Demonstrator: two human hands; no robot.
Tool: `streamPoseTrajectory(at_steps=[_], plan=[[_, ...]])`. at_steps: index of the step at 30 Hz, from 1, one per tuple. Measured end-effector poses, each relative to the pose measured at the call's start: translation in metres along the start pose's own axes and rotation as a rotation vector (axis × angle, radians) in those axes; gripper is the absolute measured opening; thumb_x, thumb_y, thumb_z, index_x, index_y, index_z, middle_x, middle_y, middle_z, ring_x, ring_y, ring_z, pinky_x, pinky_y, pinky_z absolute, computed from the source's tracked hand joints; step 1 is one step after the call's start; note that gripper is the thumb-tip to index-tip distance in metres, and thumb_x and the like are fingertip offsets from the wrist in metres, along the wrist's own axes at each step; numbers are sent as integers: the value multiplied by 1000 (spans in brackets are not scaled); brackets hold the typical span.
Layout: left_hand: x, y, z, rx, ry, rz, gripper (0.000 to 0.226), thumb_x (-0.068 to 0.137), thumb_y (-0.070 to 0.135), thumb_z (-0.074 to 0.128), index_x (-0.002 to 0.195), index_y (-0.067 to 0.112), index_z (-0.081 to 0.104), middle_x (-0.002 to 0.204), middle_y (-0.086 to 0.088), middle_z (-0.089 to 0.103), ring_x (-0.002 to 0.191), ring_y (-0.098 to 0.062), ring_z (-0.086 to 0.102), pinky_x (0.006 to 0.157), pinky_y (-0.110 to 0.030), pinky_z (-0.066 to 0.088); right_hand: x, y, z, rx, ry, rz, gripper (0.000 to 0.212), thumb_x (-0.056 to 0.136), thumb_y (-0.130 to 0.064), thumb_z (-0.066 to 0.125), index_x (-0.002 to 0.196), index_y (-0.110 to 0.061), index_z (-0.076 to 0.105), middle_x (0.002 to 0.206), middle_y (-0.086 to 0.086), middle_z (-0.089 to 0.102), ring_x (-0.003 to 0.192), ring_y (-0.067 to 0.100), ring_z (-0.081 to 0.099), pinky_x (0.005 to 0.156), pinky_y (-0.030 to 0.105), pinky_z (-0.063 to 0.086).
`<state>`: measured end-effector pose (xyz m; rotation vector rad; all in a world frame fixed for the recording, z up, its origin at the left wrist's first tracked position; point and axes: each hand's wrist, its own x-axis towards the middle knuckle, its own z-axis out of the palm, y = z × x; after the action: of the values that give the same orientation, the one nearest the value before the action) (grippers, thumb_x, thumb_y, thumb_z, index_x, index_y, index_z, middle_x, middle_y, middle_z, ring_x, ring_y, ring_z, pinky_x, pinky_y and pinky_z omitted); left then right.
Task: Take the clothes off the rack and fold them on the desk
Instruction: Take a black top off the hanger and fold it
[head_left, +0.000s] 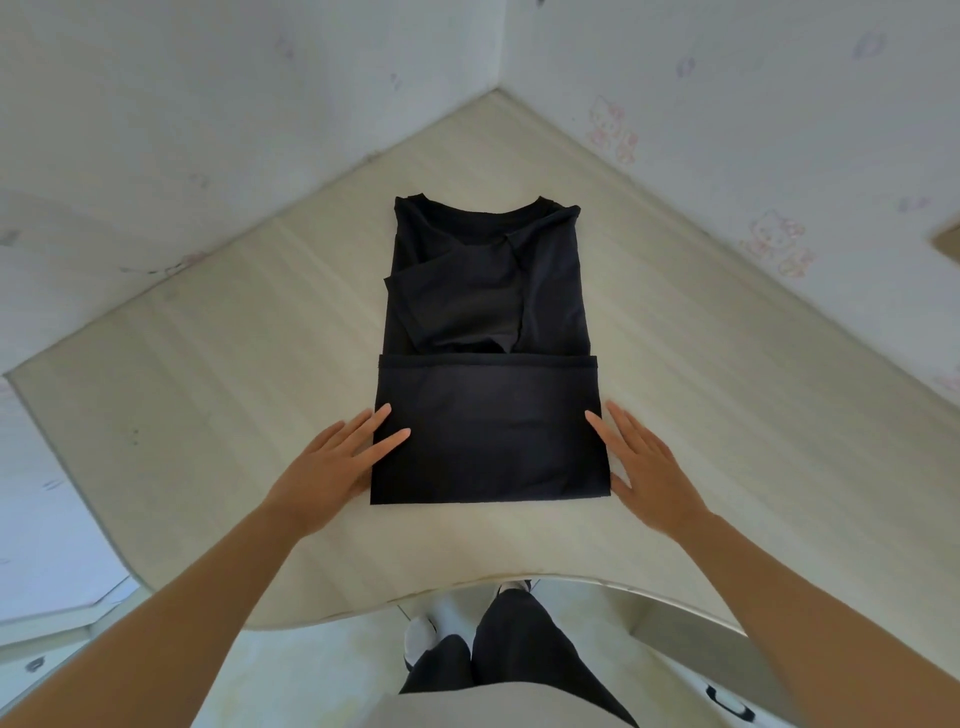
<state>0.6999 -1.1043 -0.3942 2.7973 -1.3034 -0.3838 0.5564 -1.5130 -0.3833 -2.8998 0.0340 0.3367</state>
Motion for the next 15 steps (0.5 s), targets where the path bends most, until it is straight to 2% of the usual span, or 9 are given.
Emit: streamPoseTrajectory(at_steps=[2,4,6,8,10,11,13,14,15], plan=[[3,6,-2,-9,-7,-15,91,88,26,66,153,39,3,162,-2,4,148,-24,13,117,-38,23,6,-6,0,18,-21,-2,91,89,-22,65,153,-38,2,163,2,-3,149,25,6,118,39,22],[6,14,-7,-2,-5,-13,97,81,23,73,153,37,9,162,-4,5,148,-29,12,116,-43,25,10,-15,0,-23,-41,-53,96,84,-33,72,152,-42,4,162,1,-10,149,28,2,115,39,18],[8,19,-7,1,-3,14,94,81,15,72,152,38,15,162,-3,5,148,-30,8,117,-45,24,12,-24,0,-63,-78,-100,87,86,-38,68,151,-45,10,162,-2,-13,149,27,-6,115,38,12],[9,25,-7,-158,29,0,76,89,14,64,147,44,27,161,3,10,149,-24,5,118,-45,22,11,-35,1,81,-70,-58,64,93,-35,59,146,-47,27,162,-4,-3,149,25,-6,118,41,10],[13,33,-15,-507,78,-171,43,96,28,54,136,43,45,157,5,26,148,-19,12,118,-44,23,11,-46,-3,401,-8,108,40,97,-31,53,136,-37,50,160,-2,18,149,25,7,120,47,15],[14,37,-22,-665,89,-274,38,96,37,50,133,38,51,154,2,33,147,-19,18,118,-42,24,11,-52,-8,544,16,203,36,97,-30,52,133,-30,55,158,1,24,148,26,14,119,46,20],[14,45,-40,-814,36,-385,44,95,42,48,135,26,54,151,-3,38,143,-19,28,114,-34,27,8,-57,-24,647,14,312,36,98,-33,51,132,-22,57,153,7,35,138,26,35,113,37,32],[11,47,-50,-848,-5,-398,43,96,39,50,135,21,54,146,-3,44,138,-19,36,109,-28,30,4,-59,-34,654,0,311,35,98,-34,51,128,-18,60,142,5,49,122,22,51,101,29,41],[7,47,-59,-871,-56,-407,42,96,38,51,132,18,56,134,-3,53,127,-17,46,101,-23,33,-1,-60,-44,680,-8,288,31,96,-35,53,116,-14,65,119,-1,62,97,14,59,83,24,45]])
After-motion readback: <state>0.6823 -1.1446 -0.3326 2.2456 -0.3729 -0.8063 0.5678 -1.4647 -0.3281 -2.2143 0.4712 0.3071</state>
